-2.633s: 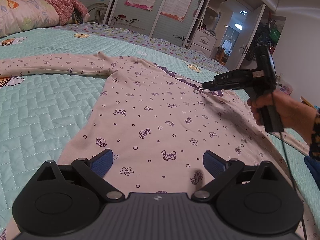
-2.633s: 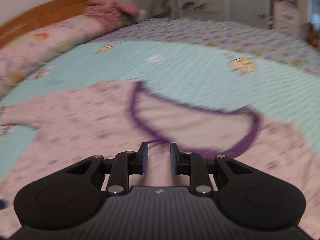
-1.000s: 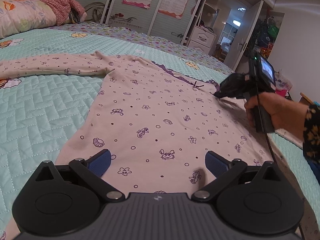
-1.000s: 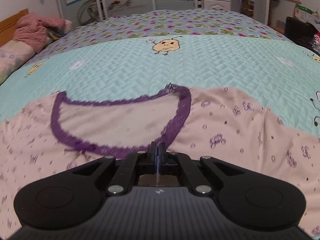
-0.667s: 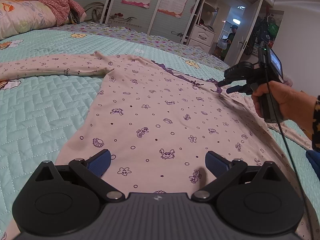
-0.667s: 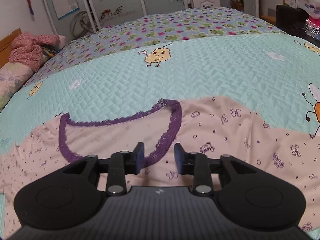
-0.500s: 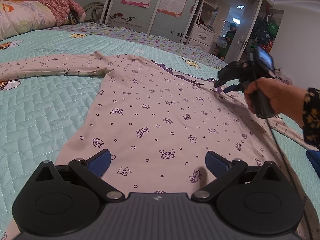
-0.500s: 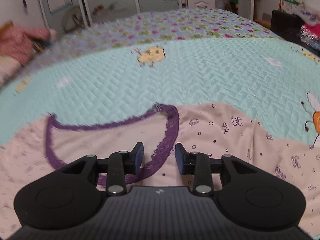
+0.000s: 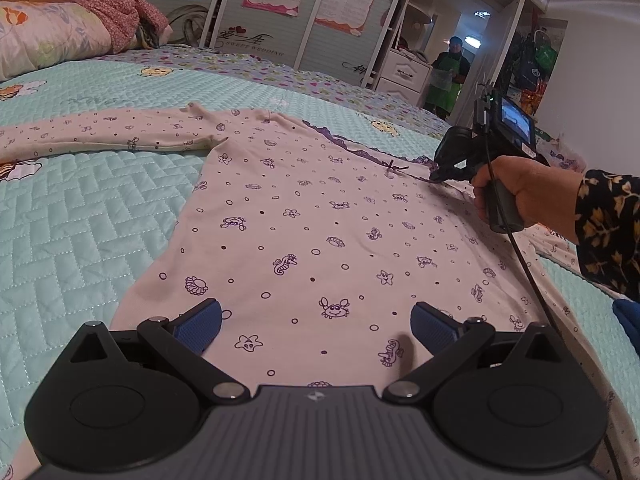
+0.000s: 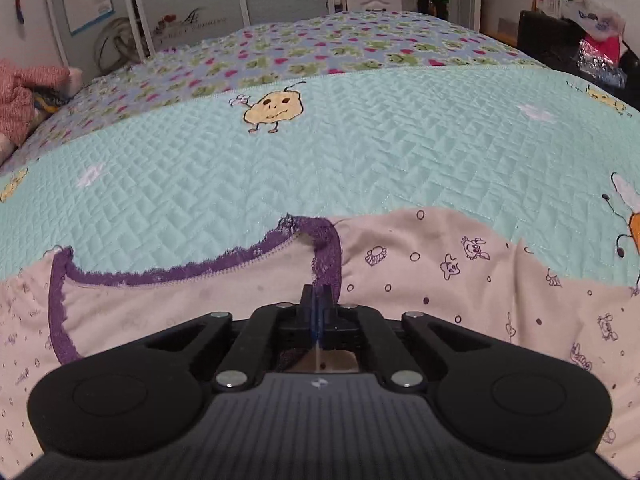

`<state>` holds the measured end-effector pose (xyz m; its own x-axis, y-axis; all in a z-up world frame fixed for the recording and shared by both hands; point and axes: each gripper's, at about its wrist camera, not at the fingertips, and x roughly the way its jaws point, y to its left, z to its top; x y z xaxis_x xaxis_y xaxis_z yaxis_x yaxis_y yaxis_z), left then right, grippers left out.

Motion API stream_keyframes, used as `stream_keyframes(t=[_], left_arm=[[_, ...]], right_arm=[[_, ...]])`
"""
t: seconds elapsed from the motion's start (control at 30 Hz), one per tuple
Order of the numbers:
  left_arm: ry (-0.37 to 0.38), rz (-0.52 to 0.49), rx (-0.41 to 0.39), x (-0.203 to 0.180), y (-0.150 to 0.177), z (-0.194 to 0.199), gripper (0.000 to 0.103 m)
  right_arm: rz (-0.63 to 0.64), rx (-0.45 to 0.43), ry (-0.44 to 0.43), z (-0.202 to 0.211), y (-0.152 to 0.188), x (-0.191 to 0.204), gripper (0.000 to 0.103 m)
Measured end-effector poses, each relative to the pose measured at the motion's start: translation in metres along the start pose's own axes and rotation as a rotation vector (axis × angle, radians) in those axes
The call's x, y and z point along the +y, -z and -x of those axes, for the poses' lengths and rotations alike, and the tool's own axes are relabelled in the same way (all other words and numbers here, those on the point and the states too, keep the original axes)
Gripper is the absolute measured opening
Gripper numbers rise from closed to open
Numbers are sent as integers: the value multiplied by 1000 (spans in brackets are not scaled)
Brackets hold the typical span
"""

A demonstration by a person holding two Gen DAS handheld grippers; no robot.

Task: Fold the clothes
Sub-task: 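Release the trim and lift both open grippers back from the top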

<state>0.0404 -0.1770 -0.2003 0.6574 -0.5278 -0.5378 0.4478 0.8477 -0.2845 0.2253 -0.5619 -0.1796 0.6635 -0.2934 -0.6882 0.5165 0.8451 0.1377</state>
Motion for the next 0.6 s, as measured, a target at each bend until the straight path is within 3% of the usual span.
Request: stream_keyframes(t=[0.03, 0.1, 0.23, 0.47, 0.6], left_arm=[[0, 0, 0, 0, 0, 0, 103], [-1, -1, 1, 0, 0, 0, 103], [-6, -7, 4, -1, 0, -1, 103], [-18, -25, 14, -4, -1, -2, 103], [-10, -13, 15, -2, -2, -3, 103]], right_arm=[[-16, -14, -22, 5, 1, -2, 7], [-48, -48, -65, 18, 3, -6, 31], [-29, -148, -87, 67, 24, -4, 39], [14, 8, -324, 165, 122, 8, 49], [6, 111, -351, 215, 181, 5, 54]])
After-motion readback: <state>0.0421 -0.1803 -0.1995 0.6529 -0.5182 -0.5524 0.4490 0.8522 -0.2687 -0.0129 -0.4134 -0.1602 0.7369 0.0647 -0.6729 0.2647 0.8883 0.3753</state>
